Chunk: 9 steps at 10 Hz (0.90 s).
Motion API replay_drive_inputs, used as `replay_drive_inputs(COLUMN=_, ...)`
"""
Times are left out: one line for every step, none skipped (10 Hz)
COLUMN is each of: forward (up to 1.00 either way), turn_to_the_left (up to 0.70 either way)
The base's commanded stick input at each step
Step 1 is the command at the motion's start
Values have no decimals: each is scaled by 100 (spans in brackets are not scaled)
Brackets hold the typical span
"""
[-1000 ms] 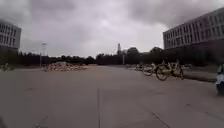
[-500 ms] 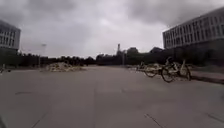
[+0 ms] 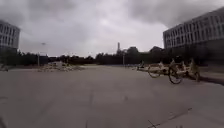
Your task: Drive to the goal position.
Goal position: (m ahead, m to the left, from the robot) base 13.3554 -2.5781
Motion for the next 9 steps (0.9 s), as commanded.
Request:
replay_drive_inputs(forward=85, turn_to_the_left=-3)
replay_drive_inputs(forward=85, turn_to_the_left=-3)
replay_drive_inputs(forward=85, turn_to_the_left=-3)
replay_drive_inputs(forward=85, turn_to_the_left=-3)
replay_drive_inputs(forward=85, turn_to_the_left=-3)
replay_drive_inputs(forward=85, turn_to_the_left=-3)
replay_drive_inputs(forward=85, turn_to_the_left=-3)
replay_drive_inputs(forward=85, turn_to_the_left=-3)
replay_drive_inputs(forward=85, turn_to_the_left=-3)
